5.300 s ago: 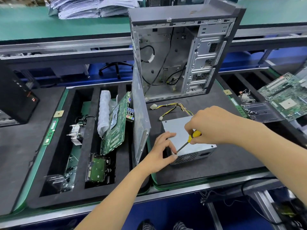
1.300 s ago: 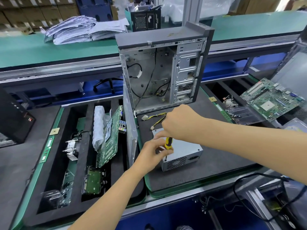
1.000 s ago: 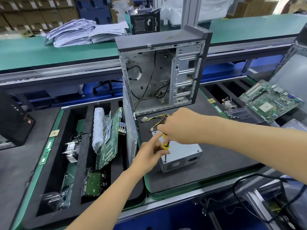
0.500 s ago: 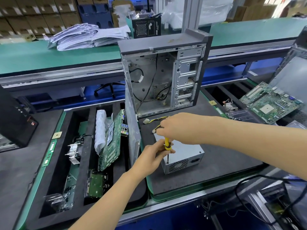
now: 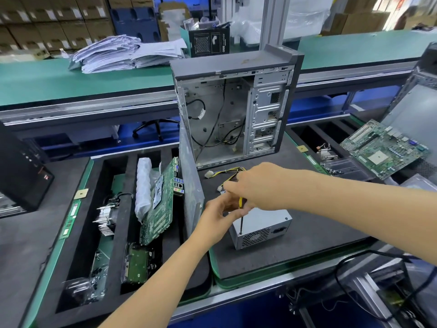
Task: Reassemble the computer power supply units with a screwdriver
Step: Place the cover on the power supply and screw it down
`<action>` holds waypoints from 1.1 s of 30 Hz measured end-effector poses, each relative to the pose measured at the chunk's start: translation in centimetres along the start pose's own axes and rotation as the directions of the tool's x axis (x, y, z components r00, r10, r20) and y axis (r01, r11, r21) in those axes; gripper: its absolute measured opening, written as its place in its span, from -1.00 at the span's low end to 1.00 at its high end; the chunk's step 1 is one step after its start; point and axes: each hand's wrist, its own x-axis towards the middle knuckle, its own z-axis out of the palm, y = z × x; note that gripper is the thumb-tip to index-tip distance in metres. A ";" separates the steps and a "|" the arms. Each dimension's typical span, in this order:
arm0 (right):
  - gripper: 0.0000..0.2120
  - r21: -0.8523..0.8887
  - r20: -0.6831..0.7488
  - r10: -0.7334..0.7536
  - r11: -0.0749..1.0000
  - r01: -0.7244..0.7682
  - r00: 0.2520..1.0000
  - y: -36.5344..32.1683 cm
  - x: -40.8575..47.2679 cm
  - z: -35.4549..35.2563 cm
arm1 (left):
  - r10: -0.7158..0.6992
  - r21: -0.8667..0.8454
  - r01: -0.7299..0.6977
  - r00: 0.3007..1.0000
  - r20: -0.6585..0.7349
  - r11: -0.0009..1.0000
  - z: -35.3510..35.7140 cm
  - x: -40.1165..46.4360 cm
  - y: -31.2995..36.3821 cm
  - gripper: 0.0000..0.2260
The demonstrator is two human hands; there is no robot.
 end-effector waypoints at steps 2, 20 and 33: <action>-0.80 -0.011 0.009 -0.030 0.999 0.030 1.000 0.2 -0.2 0.0 | -0.020 -0.091 0.022 1.000 0.019 0.996 0.0 -0.3 -0.3 -0.78; -0.64 0.438 0.242 0.385 0.776 -0.454 0.891 5.6 -2.8 11.3 | -0.646 0.324 0.588 0.755 0.108 0.741 2.3 -1.7 -4.9 -0.28; -0.62 0.913 0.342 0.198 0.163 -0.375 0.919 5.3 -1.9 20.7 | -0.649 0.248 0.608 0.748 0.140 0.754 2.9 -1.3 -5.0 -0.44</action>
